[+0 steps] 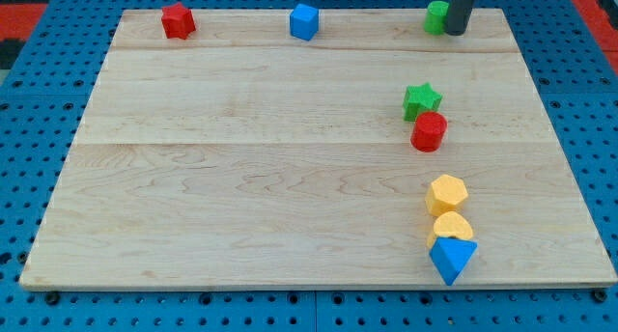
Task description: Move your arm to the bottom right
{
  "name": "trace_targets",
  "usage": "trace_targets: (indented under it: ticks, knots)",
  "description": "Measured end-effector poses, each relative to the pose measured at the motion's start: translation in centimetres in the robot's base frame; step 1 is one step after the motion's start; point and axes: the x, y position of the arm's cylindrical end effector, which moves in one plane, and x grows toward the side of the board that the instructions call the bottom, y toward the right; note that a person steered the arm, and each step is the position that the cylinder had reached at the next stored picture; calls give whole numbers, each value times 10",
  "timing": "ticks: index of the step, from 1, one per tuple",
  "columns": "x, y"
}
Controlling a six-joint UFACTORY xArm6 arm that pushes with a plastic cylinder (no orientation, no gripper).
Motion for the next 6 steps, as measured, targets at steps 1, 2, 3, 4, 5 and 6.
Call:
trace_targets:
  ticks: [1, 2, 3, 4, 5, 6]
  knots:
    - [26, 6]
    - [45, 58]
    - [57, 94]
    - [116, 96]
    - [188, 90]
    - [300, 86]
